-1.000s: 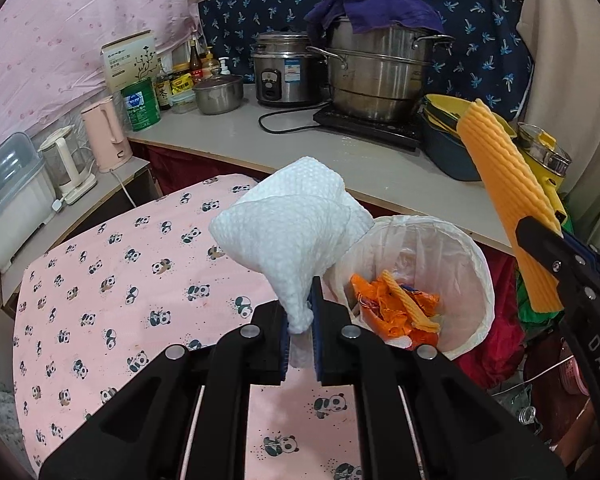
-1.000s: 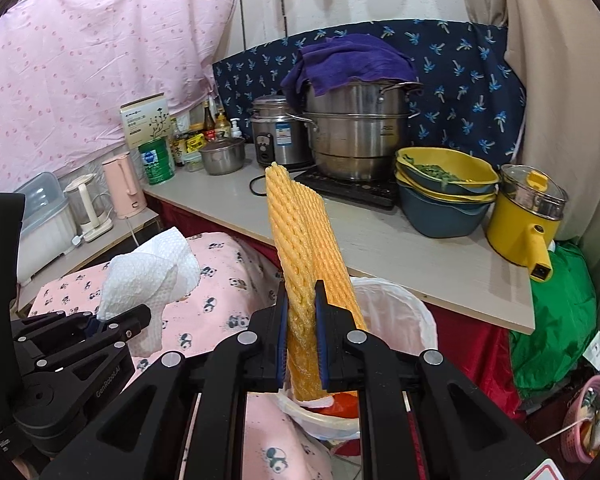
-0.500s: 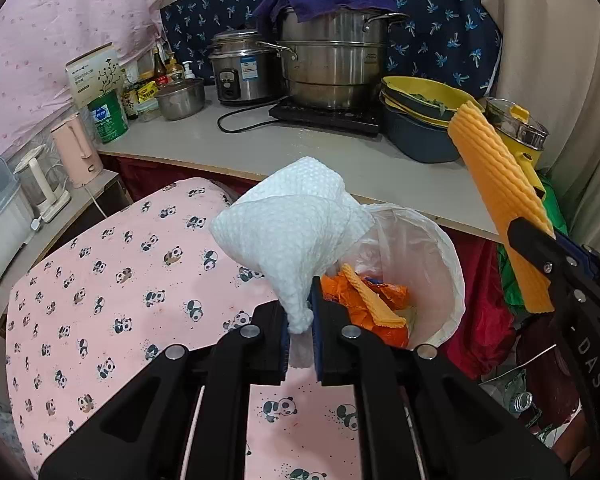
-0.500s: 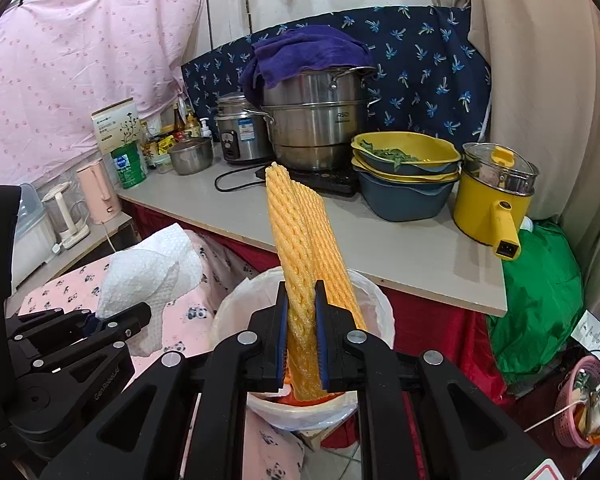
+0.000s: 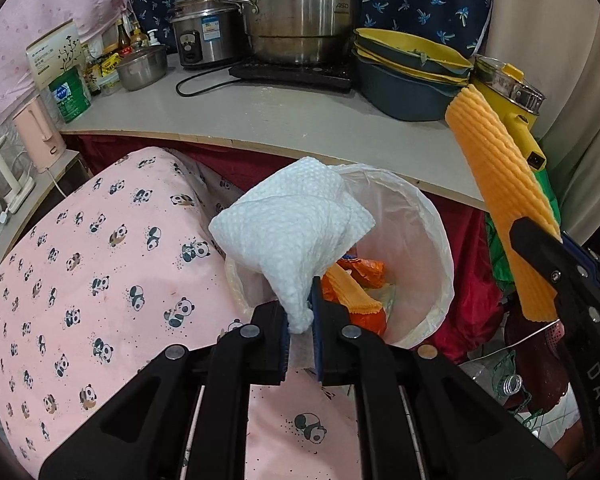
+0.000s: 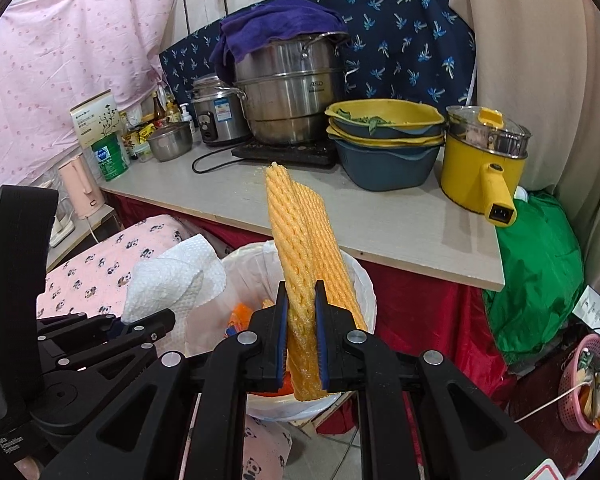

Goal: Collect trash

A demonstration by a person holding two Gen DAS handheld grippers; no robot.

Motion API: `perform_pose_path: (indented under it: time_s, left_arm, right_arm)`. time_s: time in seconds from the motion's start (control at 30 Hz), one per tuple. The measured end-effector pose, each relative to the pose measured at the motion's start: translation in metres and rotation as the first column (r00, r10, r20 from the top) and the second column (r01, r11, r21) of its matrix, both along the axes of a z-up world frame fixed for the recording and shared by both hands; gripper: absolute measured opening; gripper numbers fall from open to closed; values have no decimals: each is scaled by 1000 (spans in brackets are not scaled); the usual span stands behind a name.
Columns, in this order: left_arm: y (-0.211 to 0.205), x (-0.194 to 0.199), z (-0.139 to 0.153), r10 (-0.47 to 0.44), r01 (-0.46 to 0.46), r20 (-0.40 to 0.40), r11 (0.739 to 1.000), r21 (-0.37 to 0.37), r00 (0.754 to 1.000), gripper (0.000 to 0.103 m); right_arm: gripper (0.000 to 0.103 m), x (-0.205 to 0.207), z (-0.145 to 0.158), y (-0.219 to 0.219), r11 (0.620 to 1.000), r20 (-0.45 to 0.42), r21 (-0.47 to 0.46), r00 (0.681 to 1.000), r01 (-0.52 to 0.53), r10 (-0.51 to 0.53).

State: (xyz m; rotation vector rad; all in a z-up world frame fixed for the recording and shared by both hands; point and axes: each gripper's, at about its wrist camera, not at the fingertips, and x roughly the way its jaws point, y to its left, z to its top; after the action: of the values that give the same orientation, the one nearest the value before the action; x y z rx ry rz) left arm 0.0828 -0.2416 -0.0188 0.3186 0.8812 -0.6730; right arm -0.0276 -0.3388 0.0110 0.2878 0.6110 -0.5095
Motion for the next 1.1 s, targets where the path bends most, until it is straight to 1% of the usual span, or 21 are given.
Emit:
perform_pose_path:
  time_s: [0.23, 0.33, 0.37, 0.4, 0.43, 0.5, 0.57, 0.77, 0.83, 0.9, 0.93, 1.0, 1.07, 1.1]
  left_arm:
    - [-13, 8, -14, -15, 15, -16, 1000, 11, 1000, 11]
    - [-18, 10, -18, -29, 29, -9, 1000, 9, 1000, 15]
    - [-18, 10, -19, -29, 29, -3, 1000, 11, 1000, 21]
    - [-18, 11, -19, -29, 29, 4, 1000, 10, 1000, 26]
    - [-18, 11, -20, -32, 32, 11, 999, 6, 999, 34]
    - [-17, 12, -20, -31, 31, 23, 1000, 0, 999, 38]
    - [-16, 14, -20, -23, 23, 32, 1000, 1, 999, 54]
    - [-7, 22, -20, 9, -9, 55, 1000, -5, 998, 65]
    - [-2, 24, -20, 30, -30, 60, 1000, -6, 998, 66]
    - [3, 27, -19, 56, -56, 68, 998, -1, 996, 69]
    - [6, 29, -19, 72, -72, 72, 997, 0, 995, 72]
    - [11, 32, -18, 92, -92, 76, 996, -1, 993, 78]
    - [16, 33, -17, 112, -112, 82, 994, -3, 990, 84]
    - [18, 33, -17, 119, -119, 87, 993, -2, 989, 85]
  right_arm:
    - [12, 15, -17, -9, 1000, -36, 18, 999, -9, 9]
    - [12, 23, -24, -11, 1000, -52, 25, 999, -15, 16]
    - [12, 26, -27, -12, 999, -57, 29, 998, -18, 20]
    - [12, 28, -28, -12, 999, -61, 32, 998, -21, 23]
    - [12, 31, -30, -13, 999, -64, 35, 998, -23, 25]
    - [12, 35, -34, -14, 999, -71, 38, 997, -26, 28]
    - [12, 39, -36, -15, 999, -76, 42, 997, -29, 32]
    - [16, 47, -38, -13, 999, -85, 37, 996, -39, 42]
    - [21, 49, -37, -12, 999, -86, 29, 995, -37, 40]
    - [34, 50, -36, -11, 999, -84, 21, 996, -32, 34]
    - [38, 50, -34, -11, 999, -81, 19, 996, -29, 30]
    - [59, 48, -31, -11, 1000, -70, 17, 997, -23, 24]
    - [68, 48, -28, -8, 1000, -63, 5, 998, -20, 21]
    - [69, 48, -26, -6, 1000, -65, -3, 998, -26, 26]
